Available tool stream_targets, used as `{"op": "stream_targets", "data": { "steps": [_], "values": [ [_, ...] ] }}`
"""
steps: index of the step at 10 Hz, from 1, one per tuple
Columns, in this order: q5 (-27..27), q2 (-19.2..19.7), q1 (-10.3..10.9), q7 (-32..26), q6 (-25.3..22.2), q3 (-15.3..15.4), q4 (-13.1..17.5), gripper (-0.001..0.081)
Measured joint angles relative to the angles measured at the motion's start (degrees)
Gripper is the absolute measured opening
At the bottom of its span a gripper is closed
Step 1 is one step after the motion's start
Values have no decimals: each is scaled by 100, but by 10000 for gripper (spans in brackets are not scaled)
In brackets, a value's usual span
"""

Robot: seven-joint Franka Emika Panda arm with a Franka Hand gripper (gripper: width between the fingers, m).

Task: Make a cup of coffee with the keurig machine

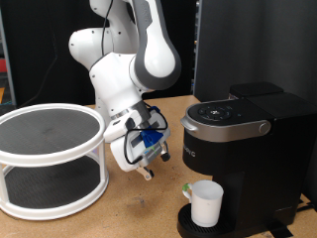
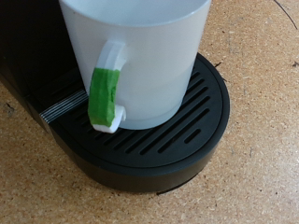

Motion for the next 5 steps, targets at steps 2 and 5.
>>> {"op": "stream_targets", "data": {
  "steps": [2,5],
  "values": [
    [-150,-189,-17,283,-143,-48,-2,808],
    [-942,-840,-138,1414,-752,-209,-30,808]
  ]
}}
